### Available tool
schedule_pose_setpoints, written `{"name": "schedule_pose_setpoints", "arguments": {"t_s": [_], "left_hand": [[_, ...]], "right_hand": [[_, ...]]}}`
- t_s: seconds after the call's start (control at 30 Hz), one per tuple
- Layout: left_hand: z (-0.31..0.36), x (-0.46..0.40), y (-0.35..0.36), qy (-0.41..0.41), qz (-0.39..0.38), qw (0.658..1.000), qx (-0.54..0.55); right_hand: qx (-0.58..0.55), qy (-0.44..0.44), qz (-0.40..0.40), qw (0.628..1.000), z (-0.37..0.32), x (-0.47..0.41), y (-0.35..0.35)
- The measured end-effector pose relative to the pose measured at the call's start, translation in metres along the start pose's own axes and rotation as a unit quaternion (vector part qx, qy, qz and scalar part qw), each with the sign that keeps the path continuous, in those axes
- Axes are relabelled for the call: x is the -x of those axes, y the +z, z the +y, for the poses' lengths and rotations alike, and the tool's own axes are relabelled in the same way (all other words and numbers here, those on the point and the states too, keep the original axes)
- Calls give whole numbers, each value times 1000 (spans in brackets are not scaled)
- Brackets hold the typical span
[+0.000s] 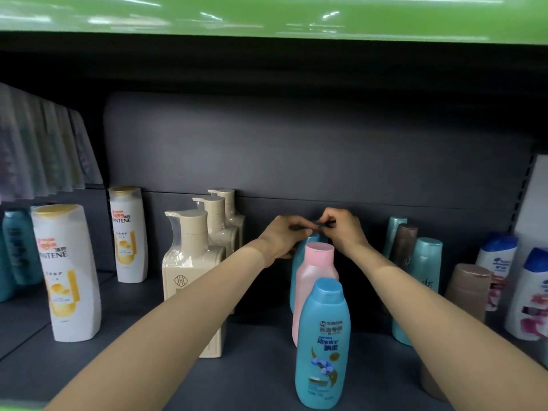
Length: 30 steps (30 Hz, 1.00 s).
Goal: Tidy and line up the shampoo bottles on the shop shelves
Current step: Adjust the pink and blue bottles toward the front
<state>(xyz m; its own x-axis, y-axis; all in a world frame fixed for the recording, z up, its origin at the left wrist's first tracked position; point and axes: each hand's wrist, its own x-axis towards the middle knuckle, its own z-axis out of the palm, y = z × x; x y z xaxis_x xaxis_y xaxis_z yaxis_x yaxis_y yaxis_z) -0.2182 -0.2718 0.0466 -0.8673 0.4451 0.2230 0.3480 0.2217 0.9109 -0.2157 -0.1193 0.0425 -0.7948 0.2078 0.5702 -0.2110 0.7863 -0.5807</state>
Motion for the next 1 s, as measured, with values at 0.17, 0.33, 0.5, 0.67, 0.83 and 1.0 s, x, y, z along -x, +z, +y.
{"name": "schedule_pose_setpoints", "arguments": {"t_s": [0.17, 0.33, 0.5, 0.67, 0.83, 1.0], "left_hand": [[0, 5, 0, 0, 0, 1000, 16], [2, 7, 3, 3, 4, 1000, 13], [4, 8, 4, -1, 10, 1000, 15], [4, 9, 5, 9, 32, 999, -36], [17, 13, 3, 71, 69, 980, -172], [43, 30, 0, 126, 145, 973, -130]], "right_hand": [[-29, 18, 7, 999, 3, 3, 1], [0, 54, 5, 999, 7, 9, -5], [3, 55, 13, 998, 8, 21, -18], [18, 29, 33, 999, -16, 29, -40], [40, 13, 58, 997, -48, 41, -75], [24, -15, 100, 995, -87, 70, -111]]}}
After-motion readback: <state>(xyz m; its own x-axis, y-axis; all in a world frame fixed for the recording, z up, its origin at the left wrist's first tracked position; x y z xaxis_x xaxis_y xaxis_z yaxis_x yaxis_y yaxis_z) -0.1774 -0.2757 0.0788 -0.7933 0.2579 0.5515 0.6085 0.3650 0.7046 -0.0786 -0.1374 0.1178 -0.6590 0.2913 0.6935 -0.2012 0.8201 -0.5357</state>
